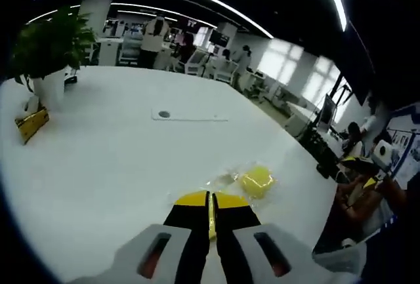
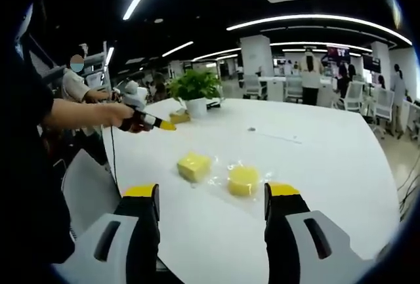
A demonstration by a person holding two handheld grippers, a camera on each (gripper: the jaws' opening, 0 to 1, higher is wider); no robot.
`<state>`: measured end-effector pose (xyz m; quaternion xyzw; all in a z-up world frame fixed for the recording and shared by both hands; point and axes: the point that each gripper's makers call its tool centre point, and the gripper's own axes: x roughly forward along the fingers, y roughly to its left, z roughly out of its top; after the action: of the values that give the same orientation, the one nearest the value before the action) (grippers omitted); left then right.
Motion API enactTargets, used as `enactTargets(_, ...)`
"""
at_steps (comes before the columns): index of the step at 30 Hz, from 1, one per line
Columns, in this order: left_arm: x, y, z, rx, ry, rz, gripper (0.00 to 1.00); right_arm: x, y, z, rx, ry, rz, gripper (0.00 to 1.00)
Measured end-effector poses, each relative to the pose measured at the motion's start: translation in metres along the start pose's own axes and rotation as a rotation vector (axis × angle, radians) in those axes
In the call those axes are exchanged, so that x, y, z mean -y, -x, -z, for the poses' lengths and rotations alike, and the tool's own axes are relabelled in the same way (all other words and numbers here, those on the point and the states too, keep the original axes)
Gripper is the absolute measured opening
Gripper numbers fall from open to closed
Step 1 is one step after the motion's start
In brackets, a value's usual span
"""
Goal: Compare the silicone blocks by pressing each to a similar depth, holding the contact briefly, and releasing to observe deformation and rebound differences across the visible hardness samples.
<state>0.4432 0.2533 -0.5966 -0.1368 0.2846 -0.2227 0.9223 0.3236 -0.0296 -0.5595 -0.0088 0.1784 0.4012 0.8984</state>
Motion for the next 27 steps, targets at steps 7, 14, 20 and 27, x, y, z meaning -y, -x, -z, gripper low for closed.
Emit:
enactTargets(7,0.008,0.012,-0.033,0.166,0.041,0.042,0.00,-0.002,0.001,-0.001,0.003,0.007,-0.003,0.58)
enactTargets(14,0.015,0.015,-0.039,0.186,0.038,0.087,0.00,-0.001,0.002,0.002,-0.010,0.009,-0.005,0.55)
enactTargets(20,0.031,0.008,-0.022,0.128,0.041,0.135,0.00,-0.002,0.001,0.002,-0.007,0.020,-0.001,0.57)
enactTargets(27,0.059,-0.007,0.003,0.032,0.039,0.216,0.00,-0.005,0.006,-0.004,0.023,0.037,-0.023,0.62)
